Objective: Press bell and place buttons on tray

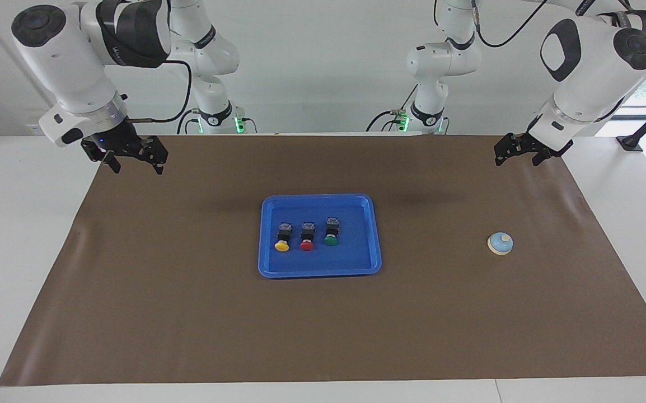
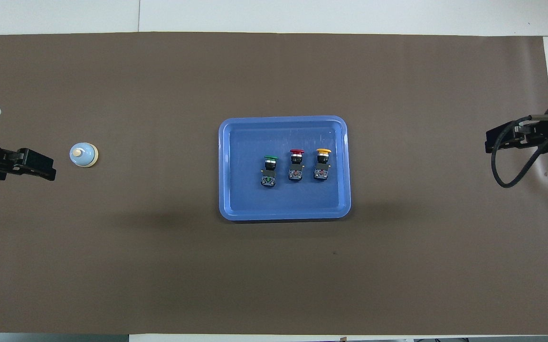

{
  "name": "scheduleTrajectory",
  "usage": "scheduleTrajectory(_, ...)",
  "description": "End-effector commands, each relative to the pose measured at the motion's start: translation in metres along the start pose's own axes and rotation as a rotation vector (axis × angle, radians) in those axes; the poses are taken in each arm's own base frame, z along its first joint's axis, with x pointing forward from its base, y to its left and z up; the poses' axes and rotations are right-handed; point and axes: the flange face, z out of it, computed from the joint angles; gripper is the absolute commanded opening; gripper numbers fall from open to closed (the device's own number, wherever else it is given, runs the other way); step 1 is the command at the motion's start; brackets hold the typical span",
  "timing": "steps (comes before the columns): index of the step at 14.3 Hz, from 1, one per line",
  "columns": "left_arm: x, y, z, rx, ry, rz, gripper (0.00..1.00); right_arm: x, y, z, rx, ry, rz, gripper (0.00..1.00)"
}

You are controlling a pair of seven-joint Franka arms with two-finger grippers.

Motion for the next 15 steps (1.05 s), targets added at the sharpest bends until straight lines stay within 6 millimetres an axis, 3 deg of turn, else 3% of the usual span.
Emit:
scheduleTrajectory(1, -0.0065, 0.0, -0.0128, 0.012, 0.001, 0.005, 1.0, -0.0045, 0.0032, -0.004, -0.006, -0.006, -0.007, 1.0)
scheduleTrajectory(15, -0.002, 0.0069, -0.0184, 0.021, 0.044, 0.018, 1.0, -0.0045, 0.0032, -0.0048, -0.006, -0.004, -0.007, 1.0)
